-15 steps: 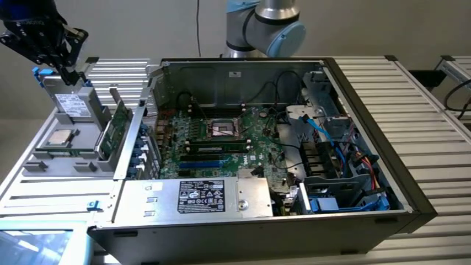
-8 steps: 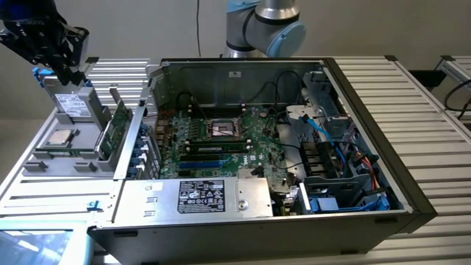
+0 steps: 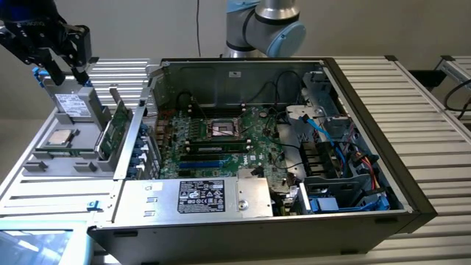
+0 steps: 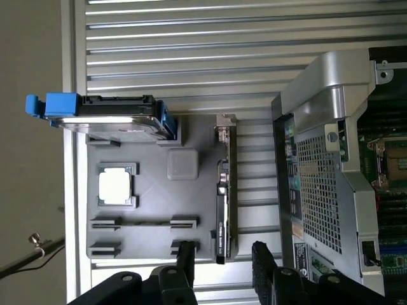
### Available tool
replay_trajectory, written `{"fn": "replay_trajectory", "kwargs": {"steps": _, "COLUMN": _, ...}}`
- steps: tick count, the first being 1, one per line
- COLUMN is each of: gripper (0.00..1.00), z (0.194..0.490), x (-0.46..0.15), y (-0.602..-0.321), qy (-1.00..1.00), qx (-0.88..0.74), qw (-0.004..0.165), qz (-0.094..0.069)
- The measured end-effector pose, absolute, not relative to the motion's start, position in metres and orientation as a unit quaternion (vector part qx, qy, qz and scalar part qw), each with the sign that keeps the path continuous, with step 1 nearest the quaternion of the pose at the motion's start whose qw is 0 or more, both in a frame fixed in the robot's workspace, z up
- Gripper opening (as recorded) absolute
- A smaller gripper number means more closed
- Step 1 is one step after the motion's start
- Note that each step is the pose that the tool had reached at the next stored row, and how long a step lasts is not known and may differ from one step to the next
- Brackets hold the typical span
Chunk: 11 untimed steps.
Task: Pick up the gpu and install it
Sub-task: 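Pick up the gpu and move the gpu toward the slot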
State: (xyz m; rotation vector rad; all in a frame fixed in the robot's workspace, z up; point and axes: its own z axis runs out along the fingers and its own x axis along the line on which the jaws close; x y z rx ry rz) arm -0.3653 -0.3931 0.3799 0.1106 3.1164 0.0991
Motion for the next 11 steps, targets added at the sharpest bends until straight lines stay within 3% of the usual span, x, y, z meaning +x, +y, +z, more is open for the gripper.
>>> {"fn": "replay_trajectory", "kwargs": {"steps": 11, "gripper": 0.49, "z": 0.360, "x": -0.361, "y": -0.391, "qy": 0.999, "qx": 0.035, "qw": 0.011, "qz": 0.032}}
